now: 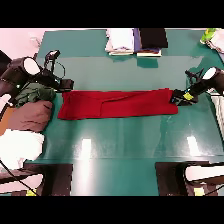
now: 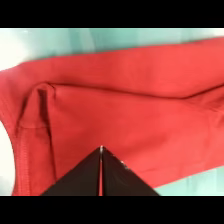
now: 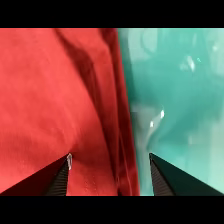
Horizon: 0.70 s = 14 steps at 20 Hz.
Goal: Fold the shirts.
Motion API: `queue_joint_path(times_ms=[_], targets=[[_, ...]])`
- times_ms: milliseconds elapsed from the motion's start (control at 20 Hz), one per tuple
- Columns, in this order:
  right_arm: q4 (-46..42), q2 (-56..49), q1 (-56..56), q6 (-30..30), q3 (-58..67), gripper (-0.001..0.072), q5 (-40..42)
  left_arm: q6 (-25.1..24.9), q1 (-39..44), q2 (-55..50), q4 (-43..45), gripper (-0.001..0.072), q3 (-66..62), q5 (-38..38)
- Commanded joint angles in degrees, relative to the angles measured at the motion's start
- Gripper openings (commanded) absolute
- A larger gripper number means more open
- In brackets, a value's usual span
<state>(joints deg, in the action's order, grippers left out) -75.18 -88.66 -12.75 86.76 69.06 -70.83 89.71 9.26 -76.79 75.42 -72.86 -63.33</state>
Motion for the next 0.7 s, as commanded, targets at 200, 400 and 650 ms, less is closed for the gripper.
queue_joint_path(times_ms=[200, 400, 650], targets=[[1.7, -1.3, 2.5, -0.6, -1.4, 0.0167, 3.5, -0.2, 0.0, 0.0, -4.8, 0.0027, -0.1, -0.5], [1.6, 3.6, 2.9, -2.3, -1.4, 0.0022, 3.1, -0.2, 5.2, -0.9, -5.2, 0.0026, -0.1, 2.4], [1.6, 13.4, 4.5, -2.2, 2.1, 0.002, -4.9, 1.7, 15.6, -10.4, -8.3, 0.0026, -4.5, 10.8]])
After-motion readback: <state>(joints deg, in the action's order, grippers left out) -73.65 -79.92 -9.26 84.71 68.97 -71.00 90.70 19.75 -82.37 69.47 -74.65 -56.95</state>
